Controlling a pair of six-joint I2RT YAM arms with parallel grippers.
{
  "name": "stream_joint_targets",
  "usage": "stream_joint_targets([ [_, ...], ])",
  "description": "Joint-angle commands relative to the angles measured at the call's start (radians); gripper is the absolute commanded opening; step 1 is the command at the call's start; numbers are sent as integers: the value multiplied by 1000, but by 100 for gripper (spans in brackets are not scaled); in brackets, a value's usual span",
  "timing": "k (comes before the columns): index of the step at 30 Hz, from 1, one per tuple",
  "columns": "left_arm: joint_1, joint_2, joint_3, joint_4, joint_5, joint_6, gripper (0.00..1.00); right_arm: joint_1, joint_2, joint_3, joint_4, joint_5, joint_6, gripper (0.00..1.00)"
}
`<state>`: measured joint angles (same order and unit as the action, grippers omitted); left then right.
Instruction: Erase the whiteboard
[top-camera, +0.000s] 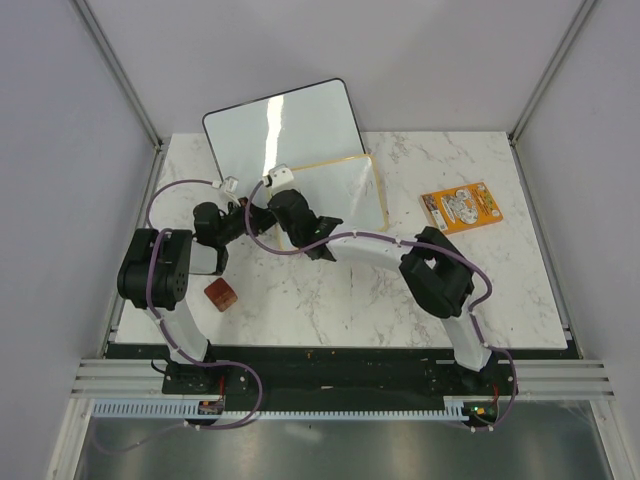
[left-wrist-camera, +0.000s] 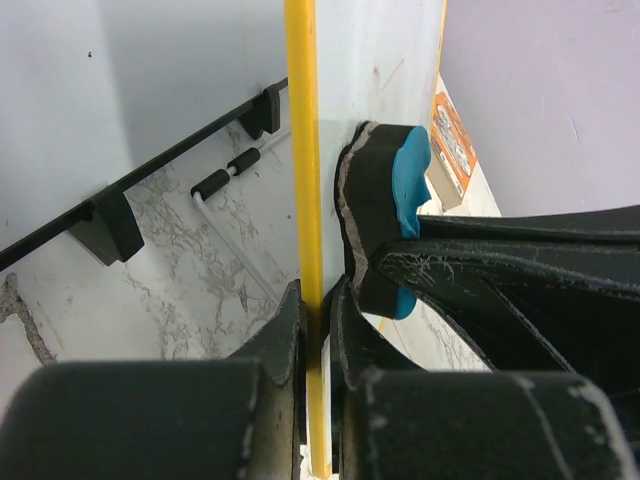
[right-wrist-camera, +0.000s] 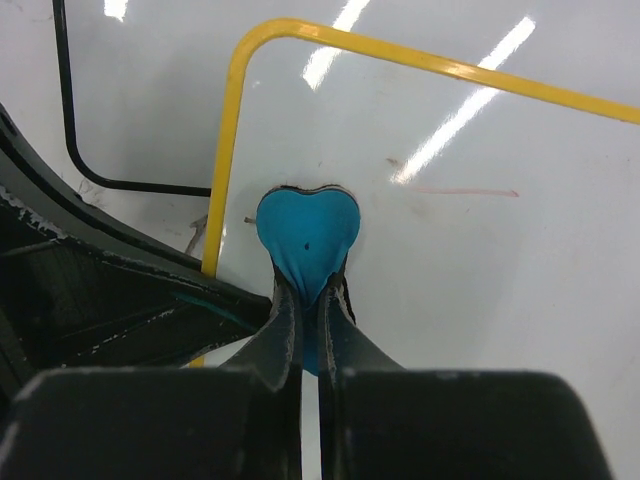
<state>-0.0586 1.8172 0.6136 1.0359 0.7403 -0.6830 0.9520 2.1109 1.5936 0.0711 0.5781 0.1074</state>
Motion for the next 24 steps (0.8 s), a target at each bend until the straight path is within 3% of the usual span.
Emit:
stream_joint_targets([
  [1,-10,5,-18,-2,-5,97,2,-82,23,37,-5,-14,34,0],
  [15,-10,5,-17,-4,-7,99,2,-228,-57,-151,-21,19,115,0],
  [24,-10,8,-15,-5,-5,97,2,-144,-69,-187,55,-18,51,0],
])
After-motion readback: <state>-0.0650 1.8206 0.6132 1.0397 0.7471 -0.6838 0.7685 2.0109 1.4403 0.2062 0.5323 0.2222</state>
